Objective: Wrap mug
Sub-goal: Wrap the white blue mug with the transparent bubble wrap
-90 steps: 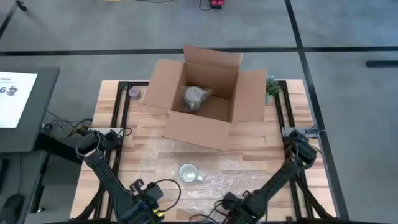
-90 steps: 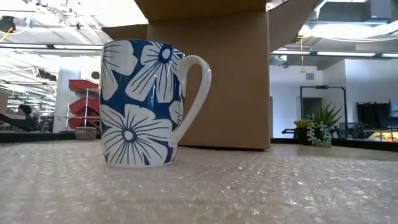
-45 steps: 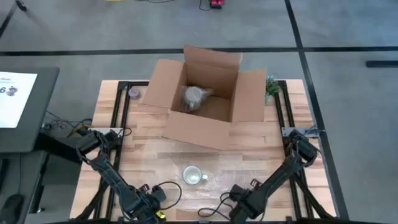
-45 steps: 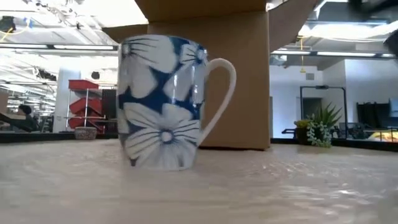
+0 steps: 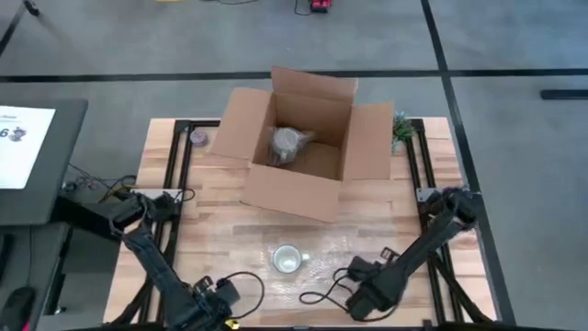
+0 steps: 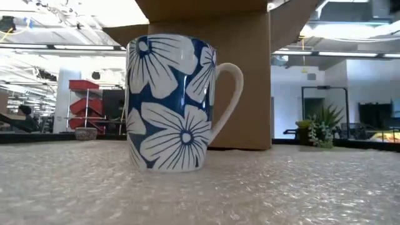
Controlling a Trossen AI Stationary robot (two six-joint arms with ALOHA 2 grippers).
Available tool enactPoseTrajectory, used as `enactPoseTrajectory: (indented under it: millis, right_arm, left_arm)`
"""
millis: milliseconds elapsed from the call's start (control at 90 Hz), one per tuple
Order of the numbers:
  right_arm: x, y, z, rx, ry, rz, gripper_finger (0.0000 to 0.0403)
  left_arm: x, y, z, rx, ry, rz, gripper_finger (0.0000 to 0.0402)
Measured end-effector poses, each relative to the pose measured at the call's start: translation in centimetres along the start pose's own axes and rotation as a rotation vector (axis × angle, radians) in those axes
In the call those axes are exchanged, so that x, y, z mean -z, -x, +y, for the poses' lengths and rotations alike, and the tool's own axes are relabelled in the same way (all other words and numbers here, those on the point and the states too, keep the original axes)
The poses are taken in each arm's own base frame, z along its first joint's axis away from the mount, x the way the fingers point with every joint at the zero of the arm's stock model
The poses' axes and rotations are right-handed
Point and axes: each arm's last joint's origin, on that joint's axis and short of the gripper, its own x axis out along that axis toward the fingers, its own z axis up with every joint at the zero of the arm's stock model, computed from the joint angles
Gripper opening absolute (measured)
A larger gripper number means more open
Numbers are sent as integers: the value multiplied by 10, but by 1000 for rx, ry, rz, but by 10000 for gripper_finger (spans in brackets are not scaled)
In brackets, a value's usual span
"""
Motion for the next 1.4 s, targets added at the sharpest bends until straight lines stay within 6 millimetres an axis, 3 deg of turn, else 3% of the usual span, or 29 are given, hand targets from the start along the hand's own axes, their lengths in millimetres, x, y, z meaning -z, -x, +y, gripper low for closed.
enactPoseTrajectory:
  millis: [133, 222, 411, 511, 633, 867, 1111, 1289, 1400]
  right_arm:
    - [9, 14, -38, -19, -195, -51, 86]
    - [13, 11, -61, -70, -311, -57, 120]
    - [18, -27, -98, -120, -549, -30, 205]
    - [15, -49, -104, -166, -638, -8, 232]
    - [8, -71, -105, -196, -676, 5, 238]
    - [1, -95, -99, -144, -703, 15, 198]
    - [-1, -109, -81, -169, -662, 2, 108]
    - [-2, -92, -72, -232, -647, -35, 16]
    - [-6, -58, -66, -311, -628, -107, 8]
  left_arm:
    - [11, 13, -1, 69, -26, 87, 0]
    - [16, 26, 2, 107, -15, 96, 0]
    - [17, 60, 17, 172, 20, -8, 0]
    - [12, 73, 25, 188, 40, -83, 0]
    - [10, 85, 34, 192, 39, -119, 0]
    - [6, 90, 44, 139, 0, -161, 0]
    - [0, 93, 51, 98, 42, -176, 0]
    - [-1, 100, 54, 118, 31, -173, 0]
    - [-4, 107, 58, 138, 23, -170, 0]
